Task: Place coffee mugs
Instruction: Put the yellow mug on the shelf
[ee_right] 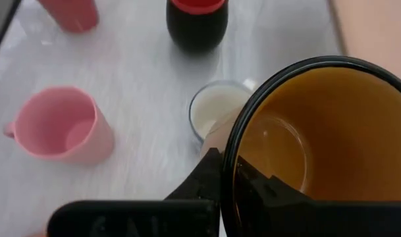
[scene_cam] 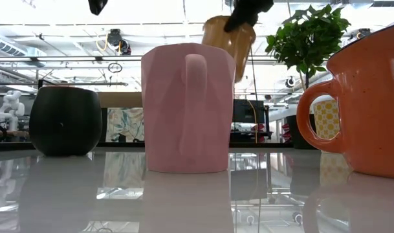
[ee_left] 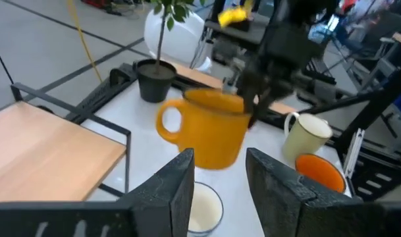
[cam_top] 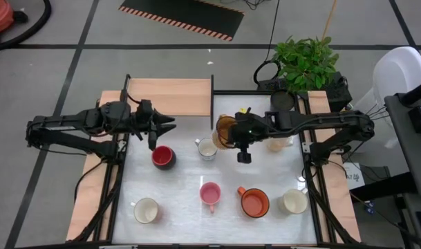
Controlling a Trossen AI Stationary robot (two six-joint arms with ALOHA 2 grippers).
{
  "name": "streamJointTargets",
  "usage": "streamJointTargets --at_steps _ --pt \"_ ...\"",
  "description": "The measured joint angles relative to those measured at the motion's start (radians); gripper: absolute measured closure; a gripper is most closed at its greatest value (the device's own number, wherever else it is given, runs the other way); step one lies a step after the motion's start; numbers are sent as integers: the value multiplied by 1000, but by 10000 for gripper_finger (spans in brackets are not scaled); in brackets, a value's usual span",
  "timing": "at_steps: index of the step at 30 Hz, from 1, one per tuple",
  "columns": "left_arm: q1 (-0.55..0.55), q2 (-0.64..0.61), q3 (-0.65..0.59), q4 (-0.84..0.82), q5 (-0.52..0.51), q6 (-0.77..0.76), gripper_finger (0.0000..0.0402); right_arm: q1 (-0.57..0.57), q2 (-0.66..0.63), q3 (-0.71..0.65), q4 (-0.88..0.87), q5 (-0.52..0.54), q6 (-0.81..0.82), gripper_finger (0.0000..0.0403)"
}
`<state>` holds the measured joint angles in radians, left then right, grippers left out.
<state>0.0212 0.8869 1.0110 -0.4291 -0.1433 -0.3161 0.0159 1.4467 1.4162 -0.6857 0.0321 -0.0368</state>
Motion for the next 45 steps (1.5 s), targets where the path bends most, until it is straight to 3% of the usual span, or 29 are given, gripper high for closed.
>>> streamJointTargets --at_steps 8,13,19,25,32,40,45 --pt "-4 102 97 3 58 55 158 0 0 60 78 -11 2 397" --pt "4 195 229 -34 120 120 122 -1 0 68 154 -101 38 397" --pt "49 313 413 -132 331 147 136 -1 0 68 201 -260 83 397" --pt "97 420 537 -219 480 298 162 -14 2 68 270 -437 105 397" --pt "116 503 571 -235 645 402 165 -36 2 68 316 -552 101 394" --pt "108 542 572 -235 701 477 165 -39 22 68 317 -770 106 395" --pt "107 583 572 -233 793 493 165 -41 58 68 318 -809 105 395"
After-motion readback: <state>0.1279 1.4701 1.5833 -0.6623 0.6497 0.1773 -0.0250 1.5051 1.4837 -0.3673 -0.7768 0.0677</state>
